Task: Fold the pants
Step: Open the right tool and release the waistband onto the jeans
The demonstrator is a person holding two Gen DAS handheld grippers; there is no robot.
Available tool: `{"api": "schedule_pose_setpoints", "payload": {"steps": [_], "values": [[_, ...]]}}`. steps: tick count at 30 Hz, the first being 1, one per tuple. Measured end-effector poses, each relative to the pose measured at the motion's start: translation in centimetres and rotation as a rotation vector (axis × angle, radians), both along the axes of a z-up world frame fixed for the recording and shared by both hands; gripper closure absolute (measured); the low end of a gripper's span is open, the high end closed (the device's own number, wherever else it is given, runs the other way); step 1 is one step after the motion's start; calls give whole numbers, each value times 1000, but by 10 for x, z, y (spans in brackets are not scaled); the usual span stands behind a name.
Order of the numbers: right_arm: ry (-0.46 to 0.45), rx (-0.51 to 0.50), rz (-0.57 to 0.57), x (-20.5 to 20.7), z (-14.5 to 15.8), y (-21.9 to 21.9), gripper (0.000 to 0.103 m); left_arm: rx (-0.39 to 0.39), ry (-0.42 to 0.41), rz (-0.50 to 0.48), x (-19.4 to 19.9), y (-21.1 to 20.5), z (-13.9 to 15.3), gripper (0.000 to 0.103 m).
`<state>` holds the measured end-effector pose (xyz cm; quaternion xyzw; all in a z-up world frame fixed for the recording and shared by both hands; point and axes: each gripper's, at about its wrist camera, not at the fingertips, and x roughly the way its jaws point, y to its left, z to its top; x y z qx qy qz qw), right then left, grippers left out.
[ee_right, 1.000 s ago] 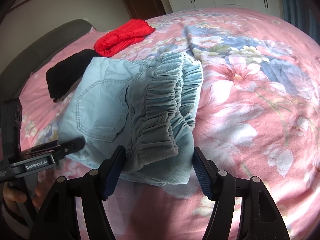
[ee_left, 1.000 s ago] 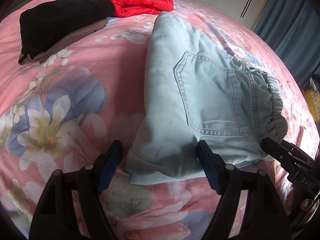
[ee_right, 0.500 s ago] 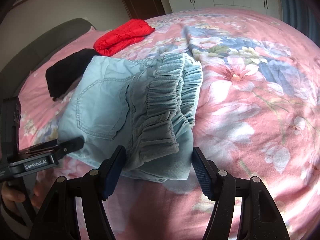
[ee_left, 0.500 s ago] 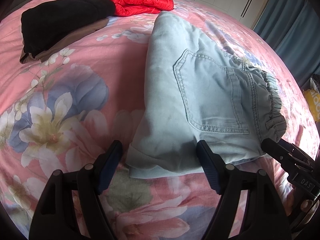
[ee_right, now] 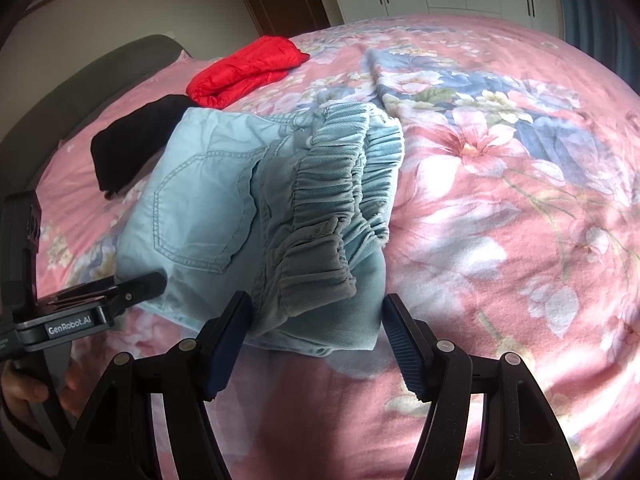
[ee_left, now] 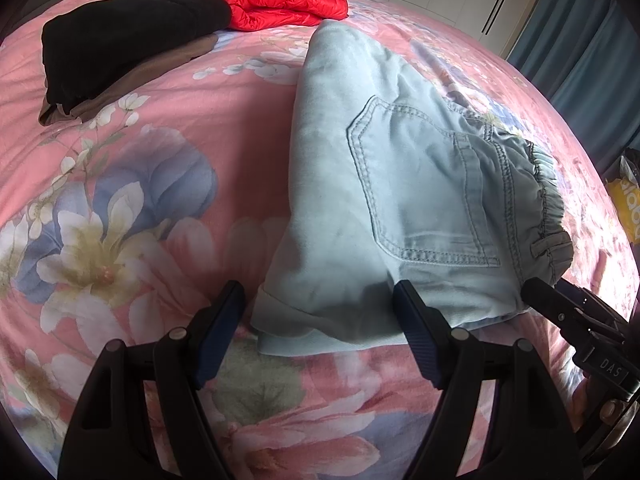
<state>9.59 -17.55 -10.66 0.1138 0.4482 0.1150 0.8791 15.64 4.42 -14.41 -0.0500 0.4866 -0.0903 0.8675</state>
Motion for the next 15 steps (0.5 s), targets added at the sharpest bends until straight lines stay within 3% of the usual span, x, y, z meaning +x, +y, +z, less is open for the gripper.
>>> {"api": "schedule_pose_setpoints", "payload": {"steps": [15], "values": [[24, -37, 9, -12, 1, 8, 35, 1, -12, -7, -20, -4, 15, 27]]}}
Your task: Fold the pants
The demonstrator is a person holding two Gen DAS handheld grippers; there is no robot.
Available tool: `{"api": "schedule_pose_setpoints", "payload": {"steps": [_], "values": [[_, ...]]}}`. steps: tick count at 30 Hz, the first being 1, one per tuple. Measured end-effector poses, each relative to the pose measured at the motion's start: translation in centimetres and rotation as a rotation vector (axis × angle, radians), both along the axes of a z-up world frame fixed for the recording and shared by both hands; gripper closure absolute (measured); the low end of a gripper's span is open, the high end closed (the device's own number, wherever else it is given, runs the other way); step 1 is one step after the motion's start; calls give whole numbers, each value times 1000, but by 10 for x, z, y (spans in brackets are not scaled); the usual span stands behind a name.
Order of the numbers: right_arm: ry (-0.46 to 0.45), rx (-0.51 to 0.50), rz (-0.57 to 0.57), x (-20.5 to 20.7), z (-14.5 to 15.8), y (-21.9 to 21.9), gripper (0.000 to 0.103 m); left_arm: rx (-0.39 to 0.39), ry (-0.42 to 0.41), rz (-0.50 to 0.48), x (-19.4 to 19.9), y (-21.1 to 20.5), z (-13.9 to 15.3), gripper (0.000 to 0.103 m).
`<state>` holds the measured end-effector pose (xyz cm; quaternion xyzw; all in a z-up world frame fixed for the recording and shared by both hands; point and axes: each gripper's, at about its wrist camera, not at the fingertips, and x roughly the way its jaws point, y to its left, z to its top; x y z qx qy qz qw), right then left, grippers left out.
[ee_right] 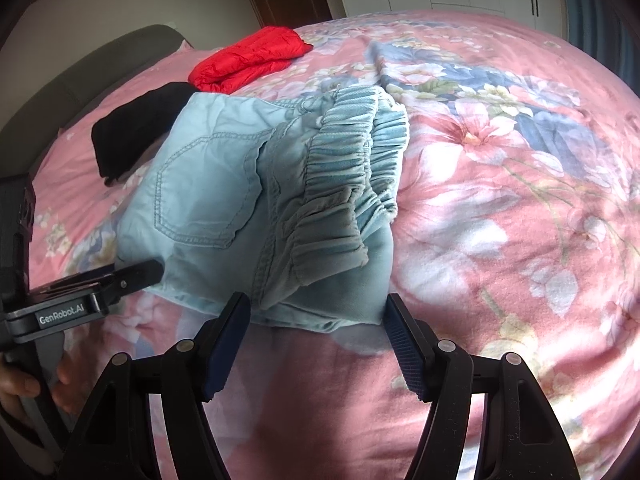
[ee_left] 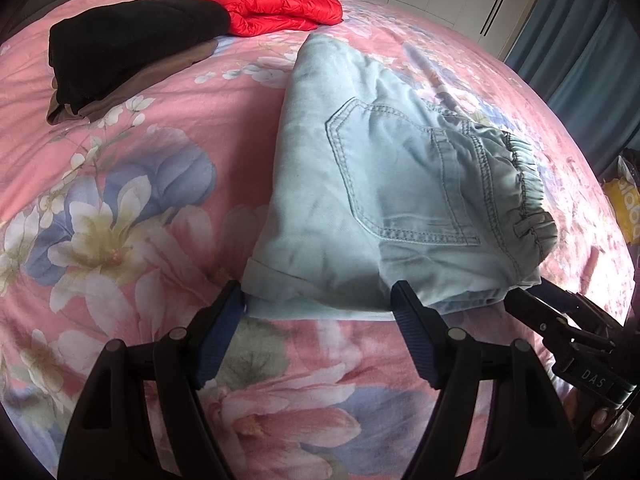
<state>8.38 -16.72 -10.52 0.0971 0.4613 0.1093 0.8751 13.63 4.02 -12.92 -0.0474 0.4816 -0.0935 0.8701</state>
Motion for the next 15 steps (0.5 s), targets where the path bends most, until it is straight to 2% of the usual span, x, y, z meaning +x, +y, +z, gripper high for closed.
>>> {"api": "schedule_pose_setpoints", "payload": {"steps": [6, 15], "values": [[-18, 11, -27, -11, 15, -6, 35, 22, -23, -4, -19, -1, 13, 27], [-71, 16, -44, -38, 46, -14, 35, 48, -69, 8, -54, -2, 40, 5]]}}
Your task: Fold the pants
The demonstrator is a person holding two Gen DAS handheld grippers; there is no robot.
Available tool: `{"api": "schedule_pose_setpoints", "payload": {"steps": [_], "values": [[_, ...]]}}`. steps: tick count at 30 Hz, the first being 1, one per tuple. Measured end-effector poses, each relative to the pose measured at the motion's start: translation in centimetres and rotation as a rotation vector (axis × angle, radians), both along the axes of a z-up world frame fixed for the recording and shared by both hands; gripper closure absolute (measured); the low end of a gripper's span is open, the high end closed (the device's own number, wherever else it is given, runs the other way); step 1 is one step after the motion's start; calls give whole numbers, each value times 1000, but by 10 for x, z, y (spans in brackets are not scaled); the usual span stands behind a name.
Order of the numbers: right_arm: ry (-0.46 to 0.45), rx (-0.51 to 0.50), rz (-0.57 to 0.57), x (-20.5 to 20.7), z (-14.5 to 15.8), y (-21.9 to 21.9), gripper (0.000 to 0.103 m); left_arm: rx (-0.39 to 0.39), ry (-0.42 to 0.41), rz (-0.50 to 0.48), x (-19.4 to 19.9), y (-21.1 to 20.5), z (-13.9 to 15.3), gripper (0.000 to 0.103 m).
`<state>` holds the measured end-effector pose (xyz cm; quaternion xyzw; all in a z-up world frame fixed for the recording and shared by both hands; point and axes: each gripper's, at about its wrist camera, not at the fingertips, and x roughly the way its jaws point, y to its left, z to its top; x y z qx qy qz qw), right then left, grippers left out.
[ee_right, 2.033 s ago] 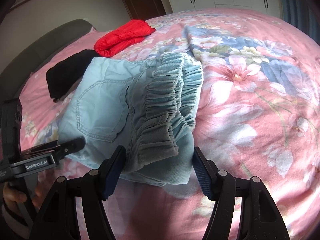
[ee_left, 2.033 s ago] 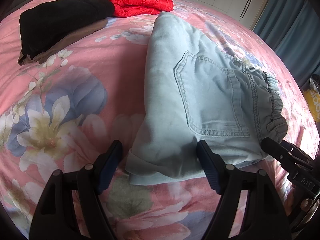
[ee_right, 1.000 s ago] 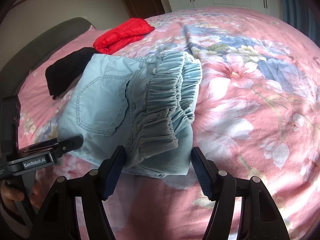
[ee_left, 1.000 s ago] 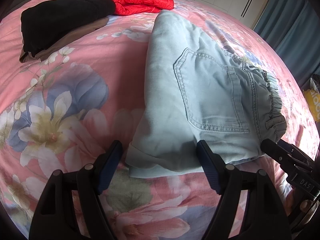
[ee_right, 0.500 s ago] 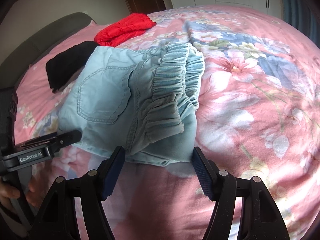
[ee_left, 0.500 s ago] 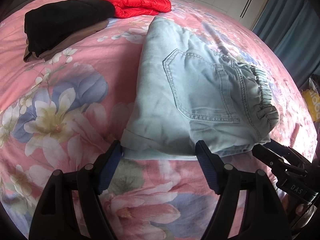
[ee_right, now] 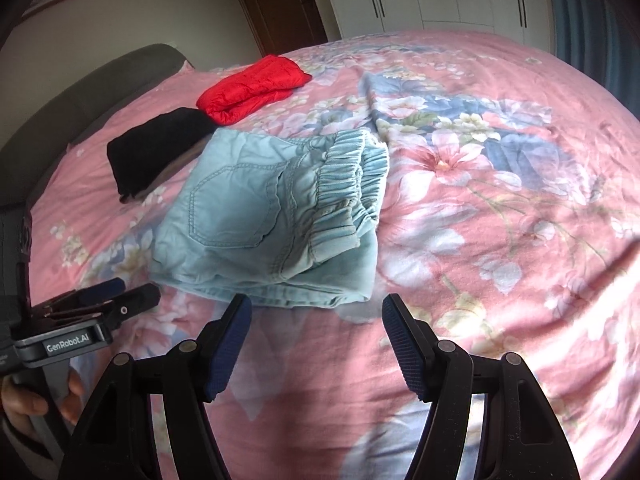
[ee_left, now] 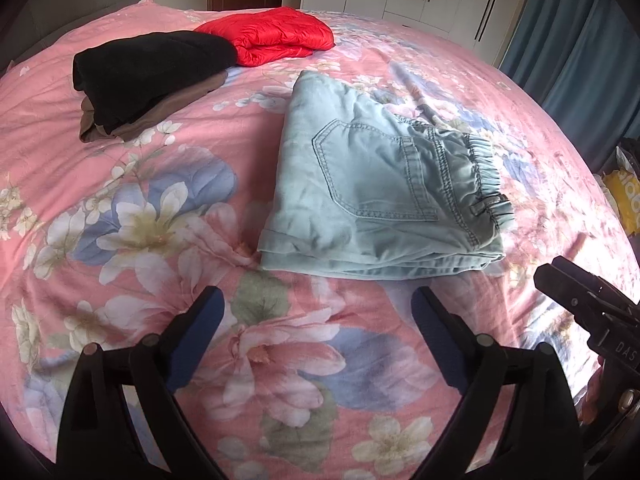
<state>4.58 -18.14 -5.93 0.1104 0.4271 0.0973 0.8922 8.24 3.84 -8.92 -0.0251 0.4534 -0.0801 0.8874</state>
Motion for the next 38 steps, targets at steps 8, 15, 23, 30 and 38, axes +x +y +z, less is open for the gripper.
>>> {"api": "schedule_pose_setpoints", "payload": {"steps": [8, 15, 23, 30, 38], "values": [[-60, -3, -21, -23, 25, -5, 20, 17, -41, -4, -28, -1, 24, 1], [-109, -7, -29, -41, 45, -6, 4, 52, -69, 9, -49, -4, 41, 0], [-165, -37, -24, -61, 64, -1, 1, 66, -120, 2, -75, -13, 64, 0], [-209, -39, -20, -74, 79, 0, 1, 70, -170, 5, -91, -16, 81, 0], [-236, -48, -9, -83, 87, 3, 1, 70, -168, 20, -97, -14, 84, 0]]}}
